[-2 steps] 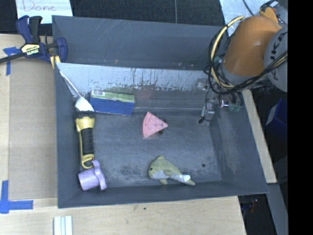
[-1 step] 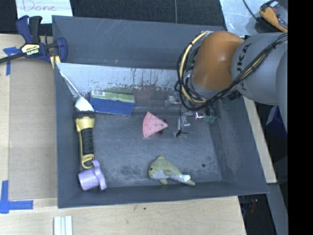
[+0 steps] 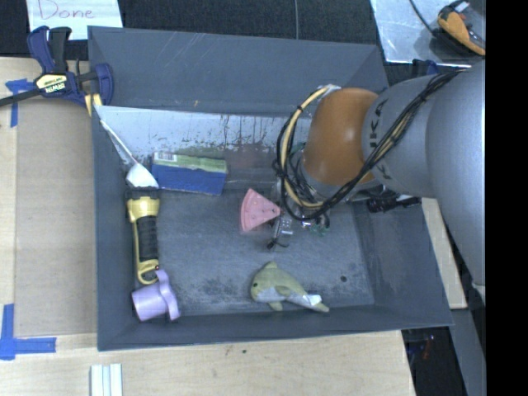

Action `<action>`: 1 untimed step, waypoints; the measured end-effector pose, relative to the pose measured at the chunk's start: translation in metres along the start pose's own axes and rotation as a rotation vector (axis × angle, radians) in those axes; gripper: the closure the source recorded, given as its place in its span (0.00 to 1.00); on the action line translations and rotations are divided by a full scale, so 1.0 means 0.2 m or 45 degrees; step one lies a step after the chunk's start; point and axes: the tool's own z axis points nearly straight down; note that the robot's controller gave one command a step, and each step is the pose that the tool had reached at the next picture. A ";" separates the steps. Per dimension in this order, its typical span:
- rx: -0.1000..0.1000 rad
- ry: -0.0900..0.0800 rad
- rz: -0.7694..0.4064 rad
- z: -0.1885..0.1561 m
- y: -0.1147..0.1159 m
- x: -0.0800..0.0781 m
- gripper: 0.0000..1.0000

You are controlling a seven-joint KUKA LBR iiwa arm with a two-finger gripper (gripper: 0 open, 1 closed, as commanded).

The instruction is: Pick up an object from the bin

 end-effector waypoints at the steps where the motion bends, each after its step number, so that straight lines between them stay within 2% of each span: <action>1: -0.006 0.021 -0.179 0.00 0.07 -0.16 1.00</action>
Offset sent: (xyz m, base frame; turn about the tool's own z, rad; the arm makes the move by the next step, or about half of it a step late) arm 0.0000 0.0000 0.0000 0.0000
